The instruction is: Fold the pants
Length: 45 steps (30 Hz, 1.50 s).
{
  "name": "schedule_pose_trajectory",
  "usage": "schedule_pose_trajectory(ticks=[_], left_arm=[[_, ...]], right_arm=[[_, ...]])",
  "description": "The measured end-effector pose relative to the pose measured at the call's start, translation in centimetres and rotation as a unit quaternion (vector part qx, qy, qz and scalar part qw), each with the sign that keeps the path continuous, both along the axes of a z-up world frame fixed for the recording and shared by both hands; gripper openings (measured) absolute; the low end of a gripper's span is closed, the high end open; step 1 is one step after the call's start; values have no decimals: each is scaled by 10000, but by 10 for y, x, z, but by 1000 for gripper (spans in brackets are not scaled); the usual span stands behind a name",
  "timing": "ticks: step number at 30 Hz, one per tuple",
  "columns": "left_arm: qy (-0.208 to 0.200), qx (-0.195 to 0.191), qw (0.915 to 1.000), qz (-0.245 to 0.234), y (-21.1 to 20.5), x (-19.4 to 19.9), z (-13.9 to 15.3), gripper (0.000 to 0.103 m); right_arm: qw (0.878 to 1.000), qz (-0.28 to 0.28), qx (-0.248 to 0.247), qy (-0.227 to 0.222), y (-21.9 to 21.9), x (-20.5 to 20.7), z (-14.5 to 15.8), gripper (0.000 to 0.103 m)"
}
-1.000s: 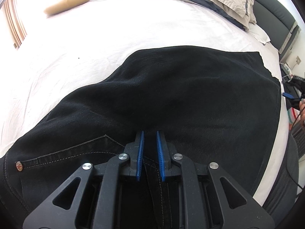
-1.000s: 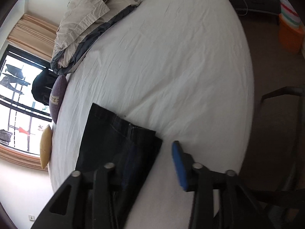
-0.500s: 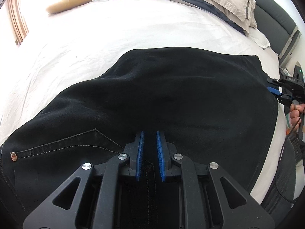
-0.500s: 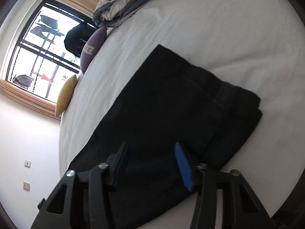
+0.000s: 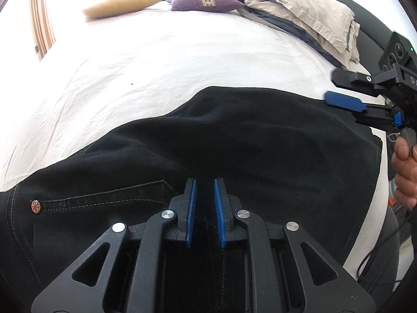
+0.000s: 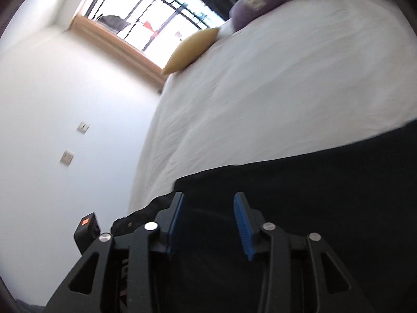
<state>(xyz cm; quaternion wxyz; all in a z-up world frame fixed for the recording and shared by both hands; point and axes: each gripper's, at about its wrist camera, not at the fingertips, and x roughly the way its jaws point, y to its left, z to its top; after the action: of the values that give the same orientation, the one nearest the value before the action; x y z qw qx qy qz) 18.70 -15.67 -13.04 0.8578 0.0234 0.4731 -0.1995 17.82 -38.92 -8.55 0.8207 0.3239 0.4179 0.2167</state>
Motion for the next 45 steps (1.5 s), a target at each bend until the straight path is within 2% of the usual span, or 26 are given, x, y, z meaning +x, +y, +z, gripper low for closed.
schedule_pose_trajectory(ticks=[2, 5, 6, 8, 10, 12, 13, 14, 16, 17, 19, 21, 22, 23, 24, 25, 27, 31, 35, 36, 37, 38, 39, 41, 43, 45], left_arm=[[24, -180, 9998, 121, 14, -2, -1, 15], [-64, -308, 9993, 225, 28, -7, -1, 15], [-77, -361, 9990, 245, 32, -9, -2, 15], [-97, -466, 9984, 293, 39, -11, -5, 15], [-146, -579, 9977, 334, 41, -13, -7, 15], [-186, -549, 9978, 330, 40, -13, -9, 15], [-200, -535, 9978, 328, 39, -13, -9, 15], [-206, -541, 9978, 332, 39, -13, -8, 15], [-213, -565, 9975, 355, 40, -15, -10, 15], [-221, -550, 9976, 356, 43, -16, -11, 15], [-228, -496, 9979, 342, 41, -17, -11, 15], [-207, -480, 9981, 330, 40, -19, -10, 15], [-208, -467, 9982, 321, 39, -20, -10, 15], [-217, -439, 9983, 313, 35, -20, -9, 15], [-226, -397, 9985, 299, 34, -20, -10, 15], [-233, -355, 9987, 285, 32, -22, -10, 15], [-255, -262, 9989, 296, 29, -21, -8, 15], [-249, -135, 9990, 333, 24, -25, -7, 15], [-232, -17, 9991, 356, 17, -28, 4, 15], [-256, -50, 9992, 317, 14, -29, 8, 15], [-292, -101, 9992, 261, 8, -30, 13, 15], [-338, -132, 9992, 188, 0, -30, 18, 15], [-376, -182, 9991, 104, -7, -31, 22, 15], [-320, -352, 9988, -117, -27, -29, 26, 15], [-156, -473, 9981, -367, -50, -25, 22, 15], [-115, -350, 9977, -573, -72, -25, 16, 15]], right_arm=[[9969, 755, 117, 163, 54, 28, -14, 48], [9898, 1197, -78, 767, 100, 61, -51, 49], [9903, 1136, -198, 776, 103, 68, -58, 44], [9938, 825, -123, 735, 89, 80, -63, 15], [9957, 230, -119, 891, 63, 93, -70, 0], [9952, -240, -313, 896, 41, 103, -72, 0], [9929, -430, -641, 900, 37, 108, -67, 0], [9916, -509, -804, 873, 34, 106, -59, 7], [9931, -421, -783, 758, 39, 92, -43, 29], [9963, -242, -535, 631, 44, 81, -36, 35], [9988, 113, -133, 452, 60, 55, -30, 45], [9981, 228, -96, 568, 65, 24, -42, 46], [9975, 126, -28, 689, 58, 9, -53, 40], [9968, -37, 211, 764, 44, -7, -65, 17], [9945, -272, 474, 889, 26, -24, -76, 5], [9900, -607, 665, 1083, 4, -43, -87, 0], [9771, -1298, 1137, 1245, -39, -79, -99, 0], [9617, -2273, 778, 1322, -107, -127, -91, 0], [9301, -3340, 368, 1480, -171, -168, -79, 0], [9199, -3606, 215, 1524, -180, -175, -72, 0], [9099, -3832, 117, 1582, -187, -181, -65, 8], [9071, -3917, 169, 1531, -192, -183, -58, 23], [9131, -3832, 236, 1373, -191, -180, -50, 34], [9355, -3368, 295, 1022, -187, -159, -39, 61], [9594, -2584, 757, 837, -167, -135, -46, 64], [9668, -2162, 1039, 886, -145, -112, -64, 64]])
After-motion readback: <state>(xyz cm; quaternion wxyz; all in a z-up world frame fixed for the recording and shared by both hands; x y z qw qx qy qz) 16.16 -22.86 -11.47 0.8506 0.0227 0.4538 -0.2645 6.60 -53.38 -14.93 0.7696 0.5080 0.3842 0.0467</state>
